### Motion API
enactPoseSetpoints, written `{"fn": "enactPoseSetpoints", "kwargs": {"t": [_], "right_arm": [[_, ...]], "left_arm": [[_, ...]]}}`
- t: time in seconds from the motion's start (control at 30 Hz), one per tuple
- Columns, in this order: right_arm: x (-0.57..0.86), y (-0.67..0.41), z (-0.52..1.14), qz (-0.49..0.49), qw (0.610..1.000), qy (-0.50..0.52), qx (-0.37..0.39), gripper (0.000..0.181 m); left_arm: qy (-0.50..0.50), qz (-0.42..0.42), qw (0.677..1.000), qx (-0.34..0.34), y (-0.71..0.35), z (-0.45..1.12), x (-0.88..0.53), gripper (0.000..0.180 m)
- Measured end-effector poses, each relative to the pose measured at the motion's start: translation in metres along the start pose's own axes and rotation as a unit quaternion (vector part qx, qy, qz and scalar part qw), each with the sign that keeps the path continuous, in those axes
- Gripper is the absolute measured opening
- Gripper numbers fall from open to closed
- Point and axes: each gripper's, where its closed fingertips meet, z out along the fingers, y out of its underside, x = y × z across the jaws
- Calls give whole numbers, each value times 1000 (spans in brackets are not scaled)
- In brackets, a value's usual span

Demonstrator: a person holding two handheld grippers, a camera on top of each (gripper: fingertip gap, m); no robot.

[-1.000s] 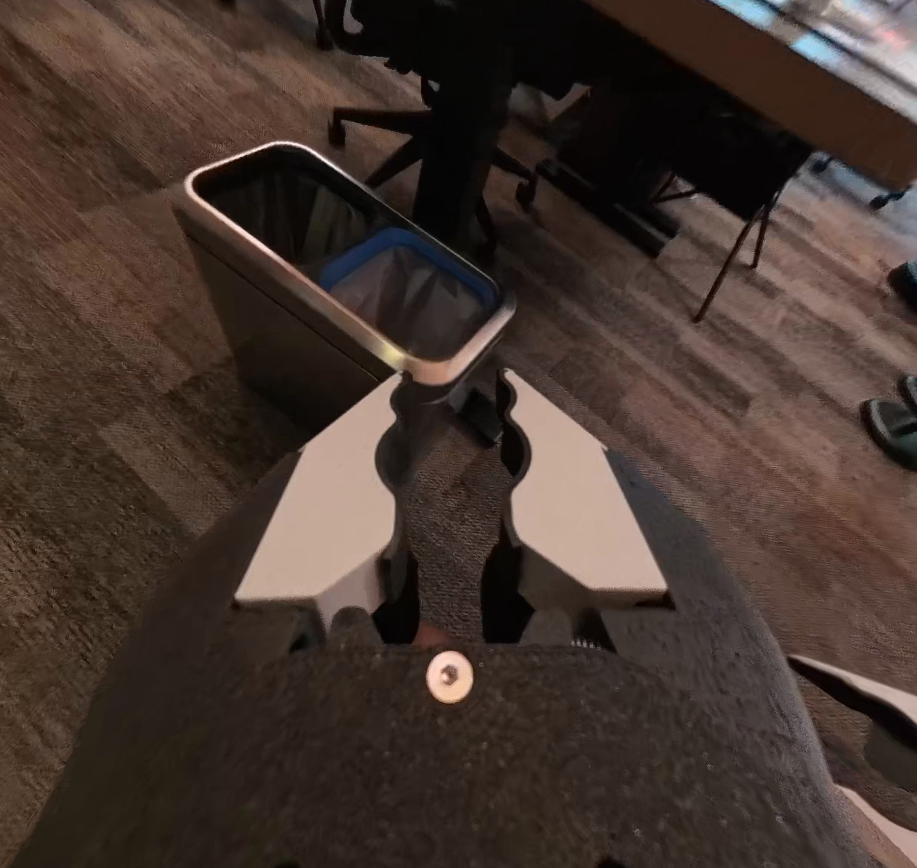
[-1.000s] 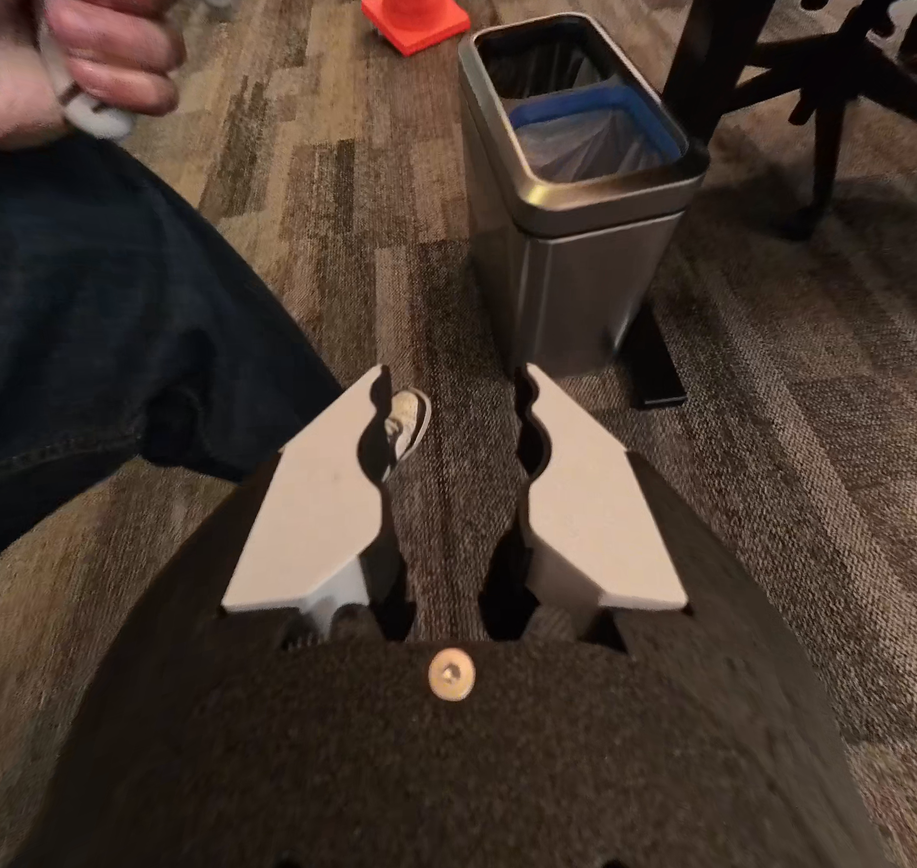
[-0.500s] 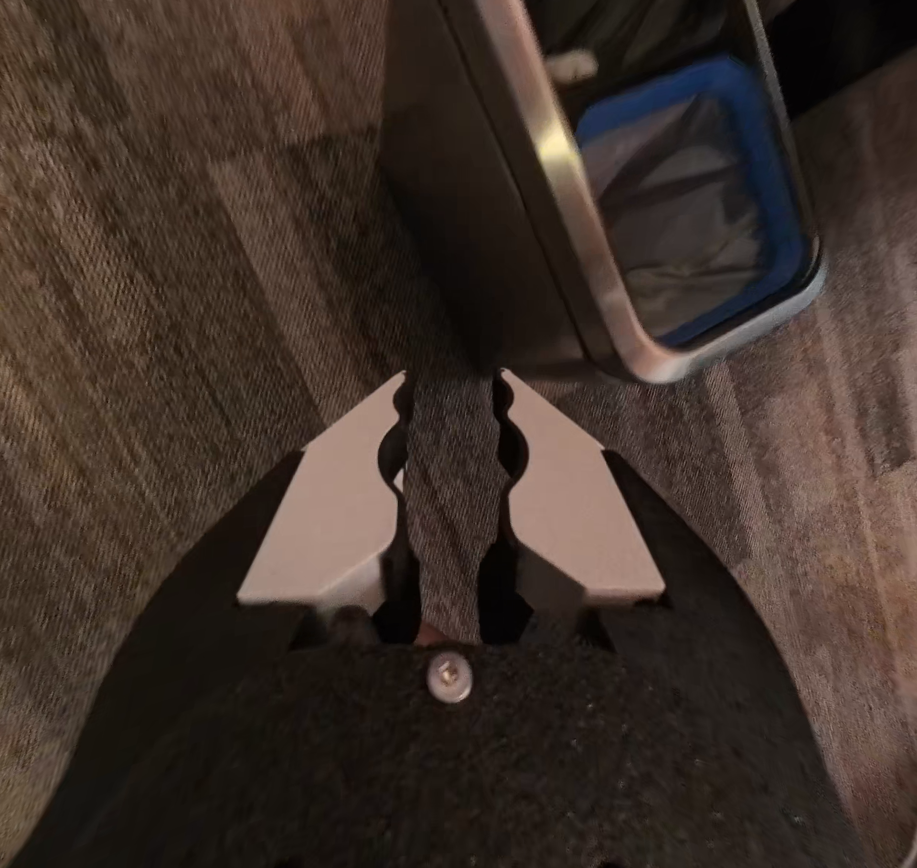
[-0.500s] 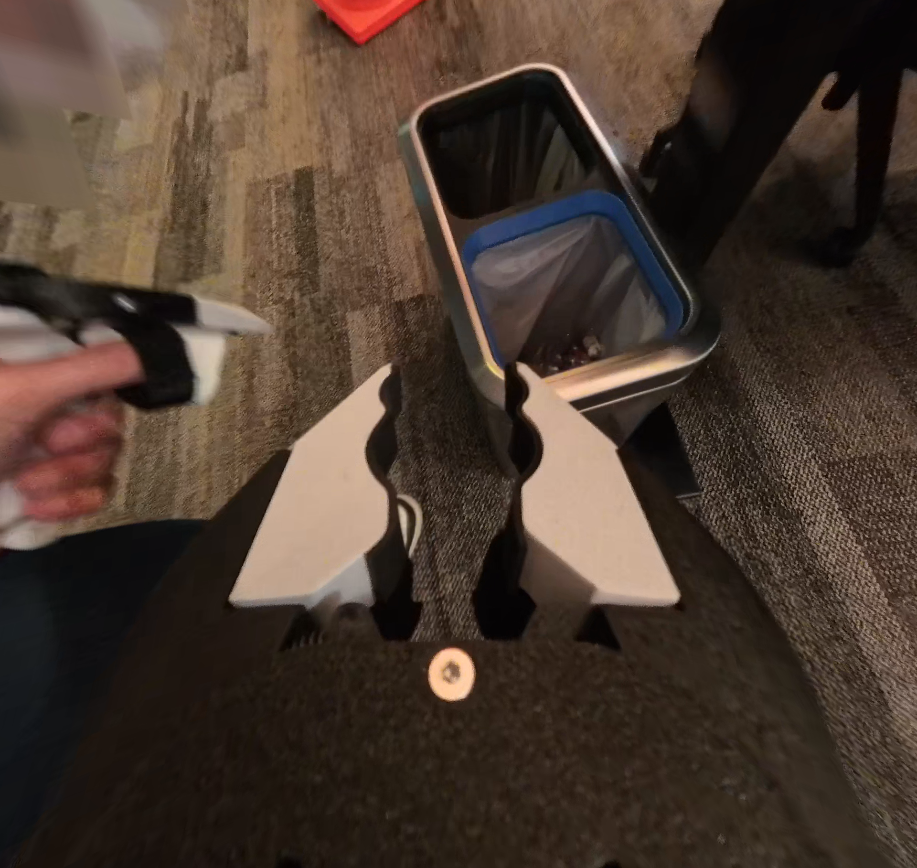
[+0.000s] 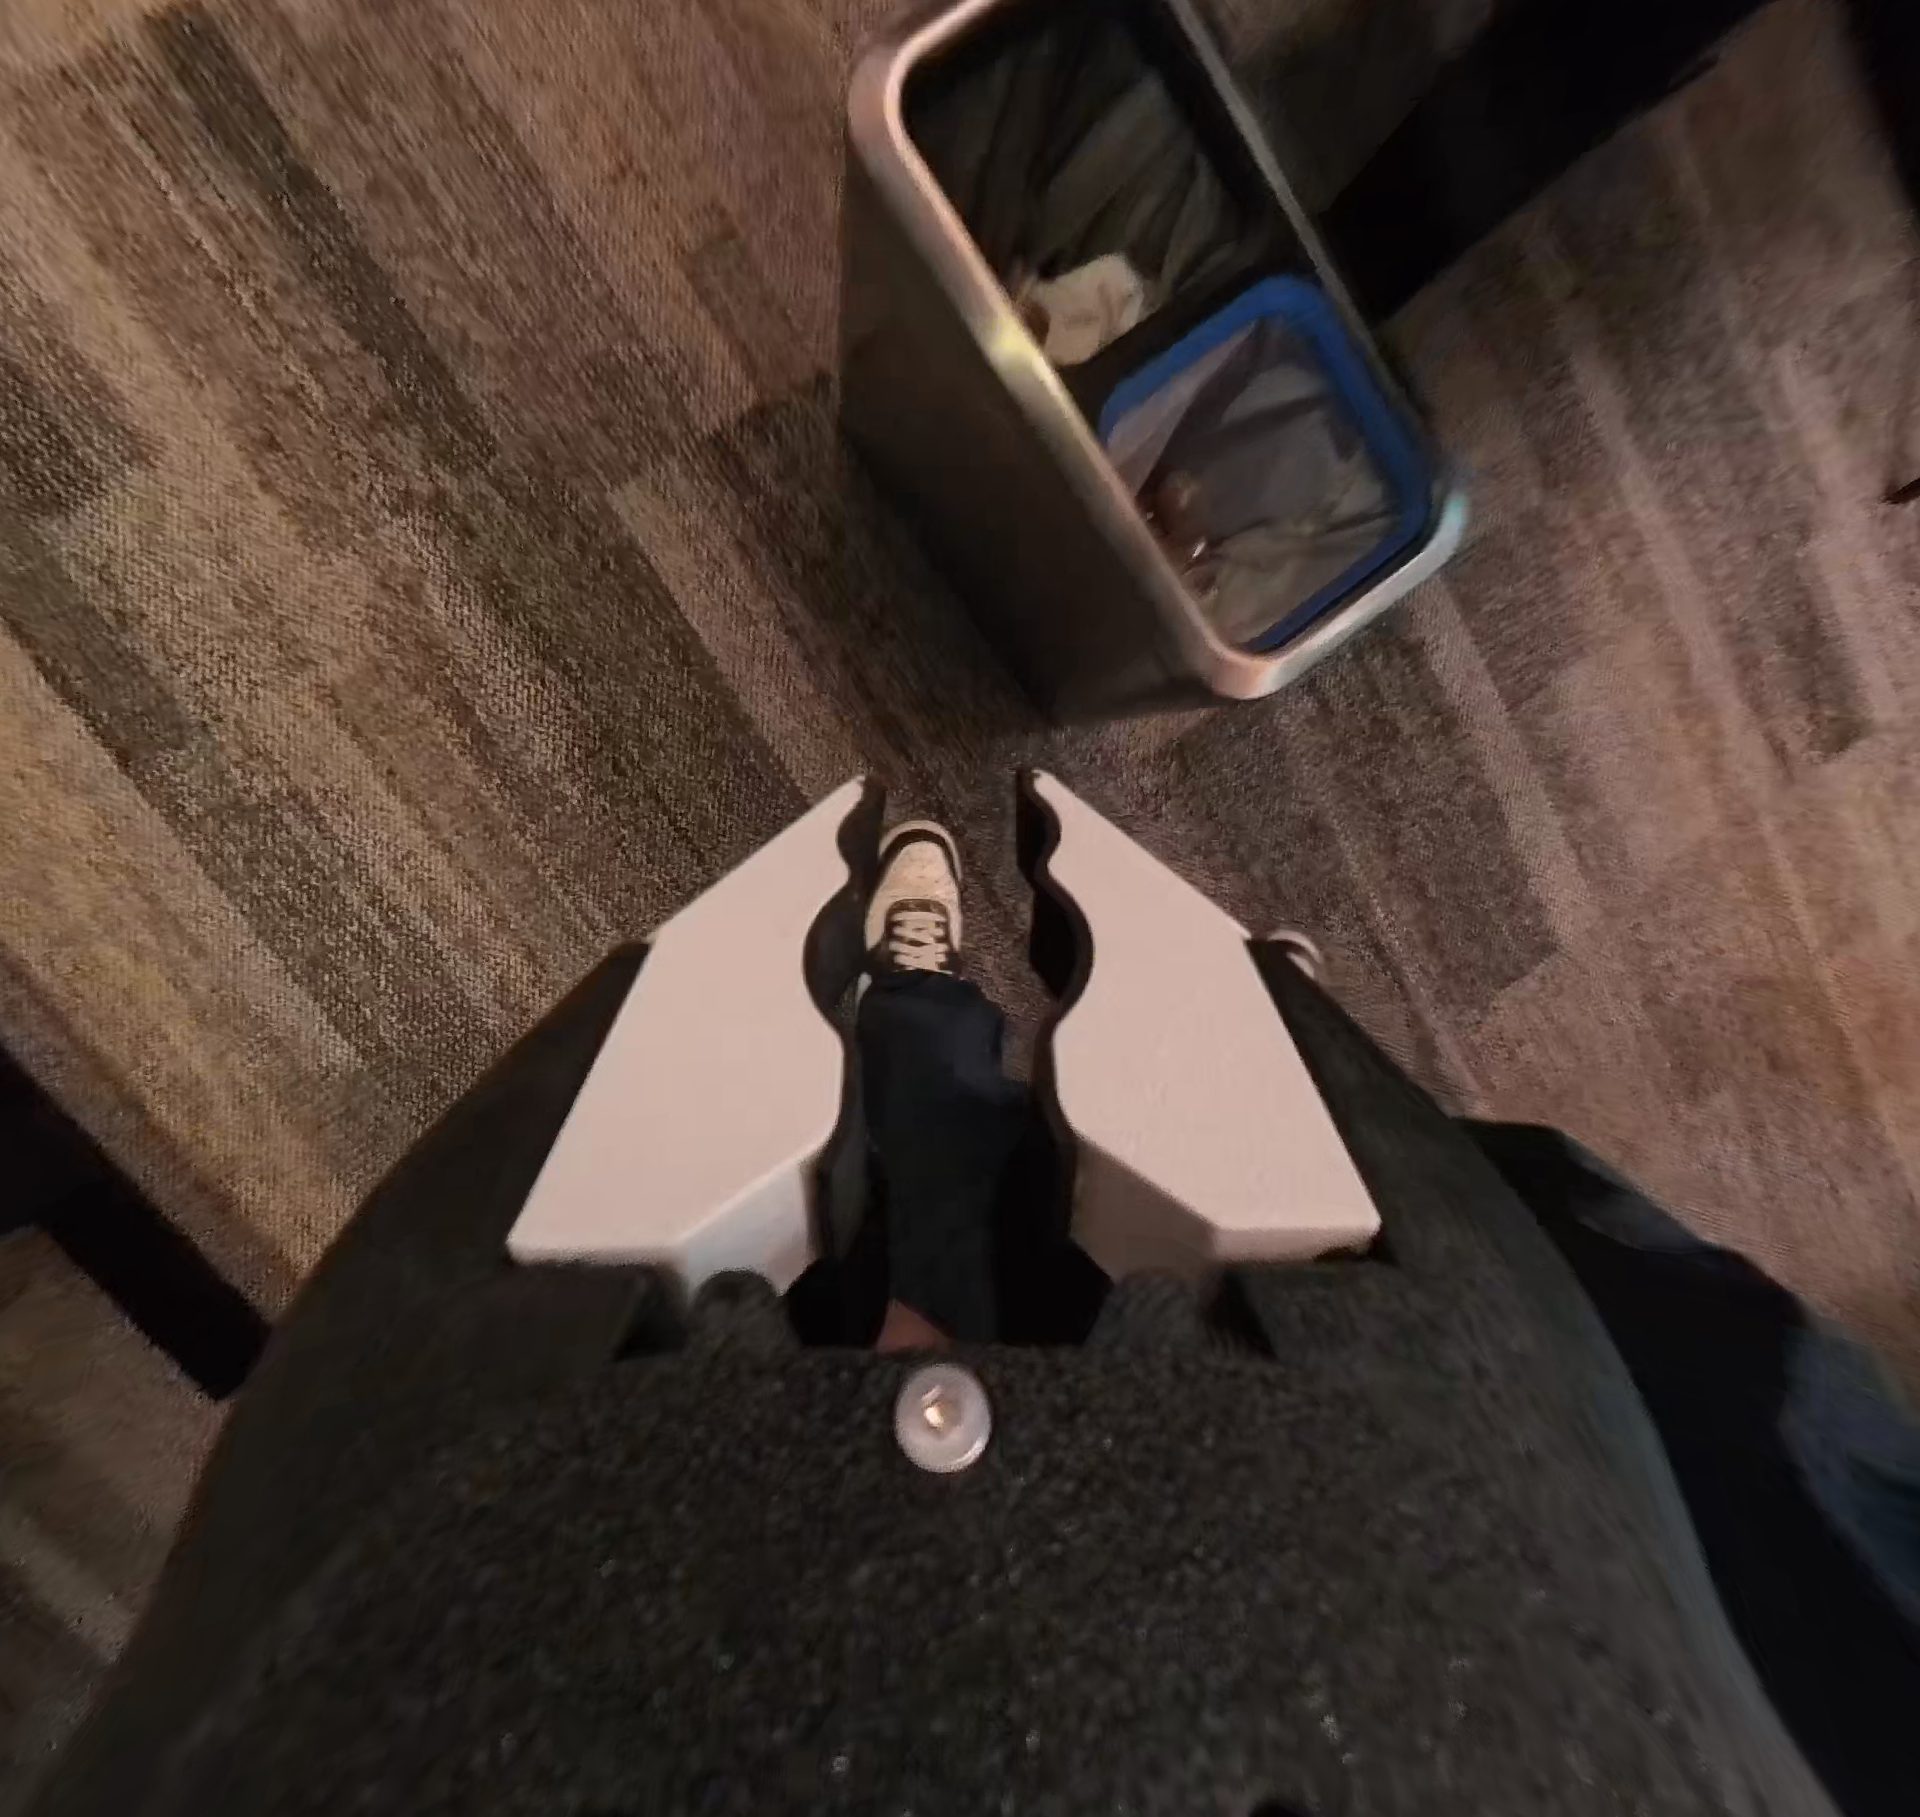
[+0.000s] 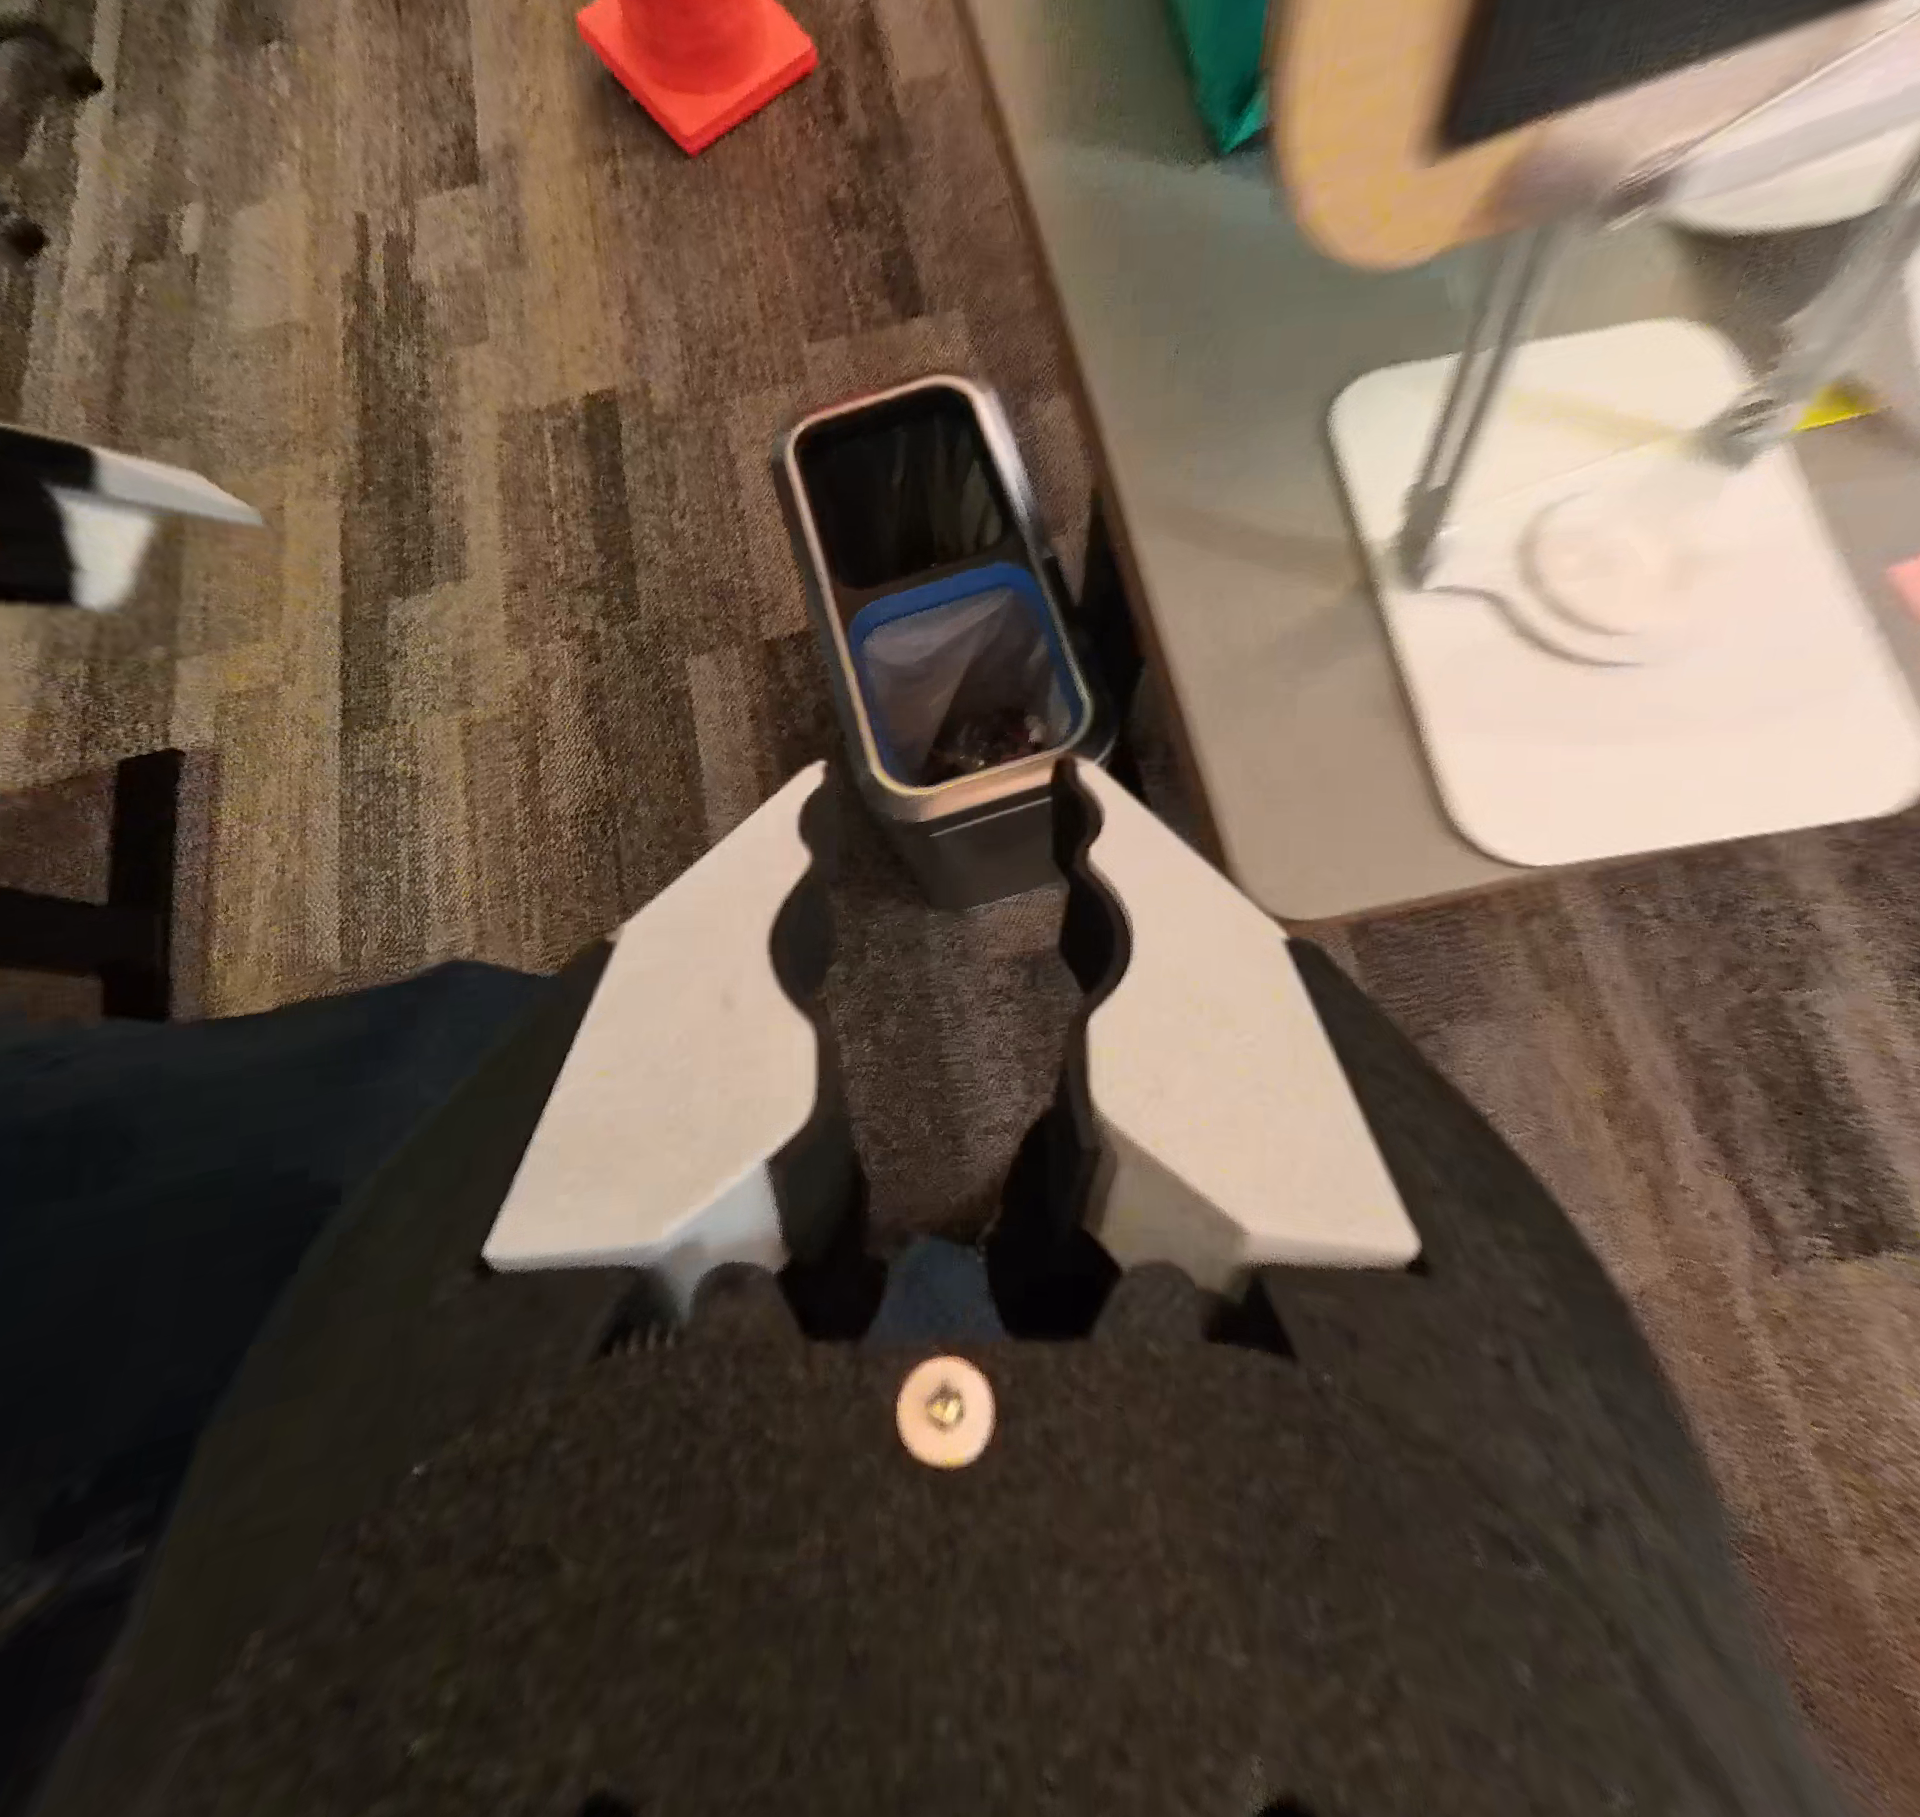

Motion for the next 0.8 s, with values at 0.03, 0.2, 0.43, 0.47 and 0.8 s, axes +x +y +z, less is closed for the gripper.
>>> {"fn": "enactPoseSetpoints", "kwargs": {"t": [0.03, 0.2, 0.43, 0.47, 0.8], "right_arm": [[12, -9, -15, -4, 1000, 3, 7, 39], [77, -24, -69, 2, 1000, -4, 30, 42], [176, -9, -136, -20, 999, 22, 22, 46], [186, -6, -144, -20, 999, 27, 20, 45], [164, -33, -153, -30, 998, -31, 40, 46]], "left_arm": [[7, -5, 1000, 2, -13, -17, 4, 27], [40, -12, 999, 24, -53, -92, 58, 27], [57, -44, 996, 47, -60, -154, 160, 28], [59, -45, 996, 50, -62, -158, 172, 28], [64, -10, 993, 97, -112, -198, 207, 28]]}}
